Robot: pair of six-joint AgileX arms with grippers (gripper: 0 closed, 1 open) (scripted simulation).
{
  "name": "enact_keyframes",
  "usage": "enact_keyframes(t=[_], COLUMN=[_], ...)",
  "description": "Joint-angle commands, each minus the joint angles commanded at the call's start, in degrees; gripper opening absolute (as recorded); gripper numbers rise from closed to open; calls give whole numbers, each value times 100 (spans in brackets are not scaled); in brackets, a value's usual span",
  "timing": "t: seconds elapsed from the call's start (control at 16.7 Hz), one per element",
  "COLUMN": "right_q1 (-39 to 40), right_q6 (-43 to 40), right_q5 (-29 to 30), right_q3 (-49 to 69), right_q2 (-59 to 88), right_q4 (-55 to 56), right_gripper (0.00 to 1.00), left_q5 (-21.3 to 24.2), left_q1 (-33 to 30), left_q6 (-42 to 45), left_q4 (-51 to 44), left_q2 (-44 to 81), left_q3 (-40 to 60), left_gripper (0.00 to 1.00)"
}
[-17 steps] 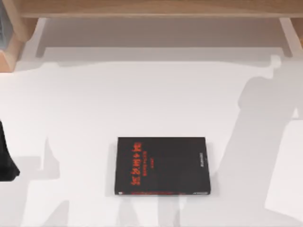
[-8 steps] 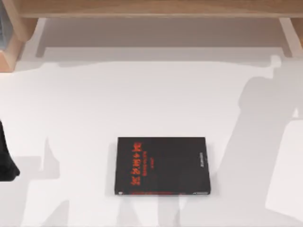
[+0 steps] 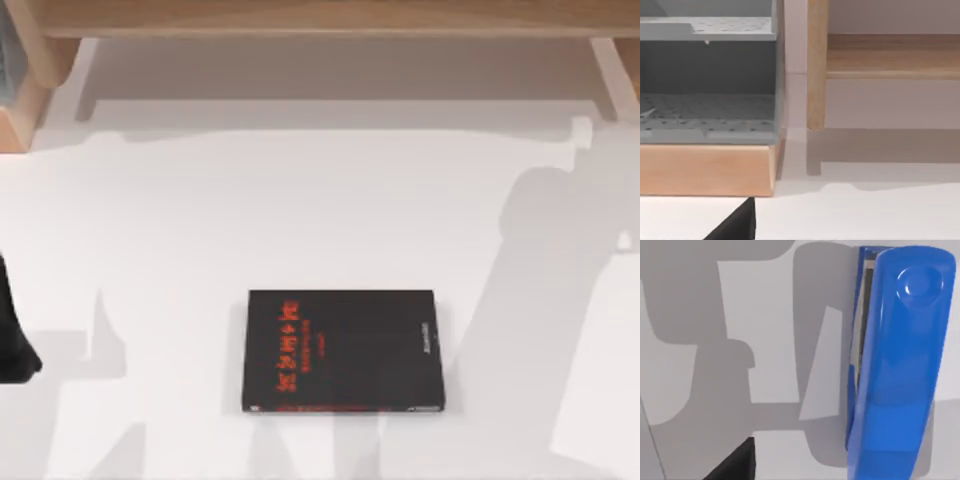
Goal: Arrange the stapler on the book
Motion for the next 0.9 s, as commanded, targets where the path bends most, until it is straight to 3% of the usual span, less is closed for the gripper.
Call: enact_keyframes(t=[0.9], right_q1=[83], right_q6=[98], right_q5=[2], right_q3=[-478], right_q2=[420], right_q4=[943], right_gripper=[100], left_q5=[0], left_q1=[0], left_q6=[0], left_q4=[0], left_q2=[0], left_q3=[0], left_gripper=[100])
